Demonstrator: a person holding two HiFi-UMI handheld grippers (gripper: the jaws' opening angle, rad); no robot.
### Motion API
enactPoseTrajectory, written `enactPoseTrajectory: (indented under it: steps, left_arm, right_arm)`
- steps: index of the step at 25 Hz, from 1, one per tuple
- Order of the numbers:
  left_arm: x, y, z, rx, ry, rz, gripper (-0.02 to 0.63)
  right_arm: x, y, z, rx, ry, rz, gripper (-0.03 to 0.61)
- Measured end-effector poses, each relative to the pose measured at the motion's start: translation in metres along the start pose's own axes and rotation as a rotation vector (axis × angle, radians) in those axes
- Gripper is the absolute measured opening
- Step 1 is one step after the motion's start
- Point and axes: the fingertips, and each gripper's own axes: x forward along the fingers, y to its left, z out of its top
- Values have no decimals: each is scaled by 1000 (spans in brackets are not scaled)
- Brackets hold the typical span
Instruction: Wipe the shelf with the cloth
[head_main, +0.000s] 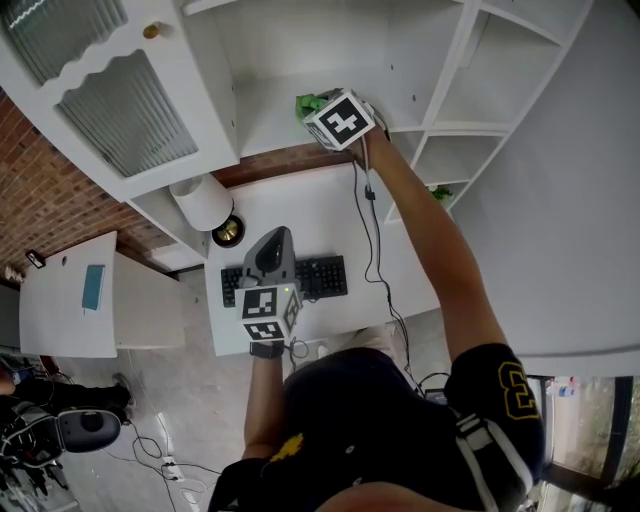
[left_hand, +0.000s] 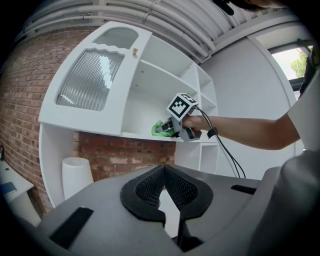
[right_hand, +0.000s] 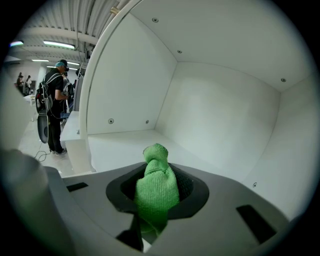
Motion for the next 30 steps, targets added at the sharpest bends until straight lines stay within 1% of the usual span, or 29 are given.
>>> enactPoseTrajectory:
  steps: [6,10,15,22,30]
  left_arm:
    - [1,-9,-3,-16,5,-20,18]
    - [3,-12,-3,-13,2,-27,18]
    - [4,-15,-3,-16,6,-34,18]
    - [3,-18,-3,-25,6,-37,18]
    - [6,-27,-9,-25,18,-50,18]
  right_arm:
    - [-8,-16,-12,1,22,-34,75]
    - [-14,-30,-21,-8,43,-86,75]
    - [-20,-40,-21,-20,41,-134,74]
    - [-38,-67,-42,15,75,-211,74]
    - [-55,-91,-65,42,149,-284,74]
